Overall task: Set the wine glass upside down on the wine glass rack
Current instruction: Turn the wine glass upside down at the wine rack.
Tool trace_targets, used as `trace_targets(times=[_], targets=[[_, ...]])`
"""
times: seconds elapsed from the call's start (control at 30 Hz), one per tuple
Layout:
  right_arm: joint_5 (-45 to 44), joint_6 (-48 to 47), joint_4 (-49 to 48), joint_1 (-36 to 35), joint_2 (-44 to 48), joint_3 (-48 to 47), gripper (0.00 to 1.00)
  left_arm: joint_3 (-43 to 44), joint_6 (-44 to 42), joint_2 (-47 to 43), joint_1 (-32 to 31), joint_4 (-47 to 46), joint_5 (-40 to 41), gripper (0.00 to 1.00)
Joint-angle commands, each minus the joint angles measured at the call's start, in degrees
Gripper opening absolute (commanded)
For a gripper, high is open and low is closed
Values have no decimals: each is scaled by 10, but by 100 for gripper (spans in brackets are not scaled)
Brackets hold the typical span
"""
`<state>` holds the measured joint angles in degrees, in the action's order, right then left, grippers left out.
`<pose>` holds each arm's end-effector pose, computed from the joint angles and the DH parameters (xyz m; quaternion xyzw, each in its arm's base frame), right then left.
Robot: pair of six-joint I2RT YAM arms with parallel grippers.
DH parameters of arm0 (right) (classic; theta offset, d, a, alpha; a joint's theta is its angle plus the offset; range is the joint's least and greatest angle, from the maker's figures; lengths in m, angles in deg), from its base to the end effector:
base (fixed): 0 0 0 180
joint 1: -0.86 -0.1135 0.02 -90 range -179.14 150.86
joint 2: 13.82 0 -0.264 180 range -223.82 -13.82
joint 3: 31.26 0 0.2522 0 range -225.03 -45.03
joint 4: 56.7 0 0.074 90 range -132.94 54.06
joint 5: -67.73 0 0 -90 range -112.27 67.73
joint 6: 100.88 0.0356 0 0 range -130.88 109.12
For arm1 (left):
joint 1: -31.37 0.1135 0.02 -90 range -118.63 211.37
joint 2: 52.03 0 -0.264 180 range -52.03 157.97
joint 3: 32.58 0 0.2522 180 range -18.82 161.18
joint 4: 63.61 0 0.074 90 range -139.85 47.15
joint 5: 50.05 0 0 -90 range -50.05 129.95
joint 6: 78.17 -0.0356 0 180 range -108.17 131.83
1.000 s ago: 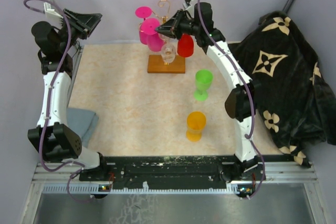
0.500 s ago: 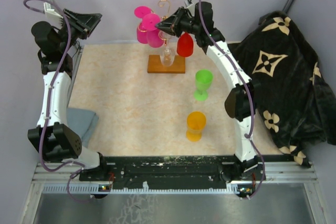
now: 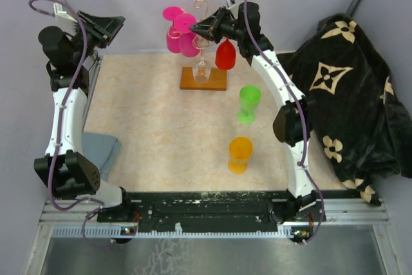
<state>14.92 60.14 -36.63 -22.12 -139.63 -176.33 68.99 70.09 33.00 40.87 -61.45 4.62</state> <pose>0.4656 0.2208 0.4093 0.0702 0.7076 0.6415 0.2878 0.3375 0.0356 0.4739 -0.1266 0.6186 -0.4802 0.6089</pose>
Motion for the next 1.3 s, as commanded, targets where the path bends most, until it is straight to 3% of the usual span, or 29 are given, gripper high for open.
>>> trace_targets(times=[0.0,1.27], targets=[[-5,2,-32,-2,-1,-24,0,-5,-1,-5,4,-16,2,45],[-10,-24,49,-6,8,-74,0,-19,8,-11,4,-24,0,45]])
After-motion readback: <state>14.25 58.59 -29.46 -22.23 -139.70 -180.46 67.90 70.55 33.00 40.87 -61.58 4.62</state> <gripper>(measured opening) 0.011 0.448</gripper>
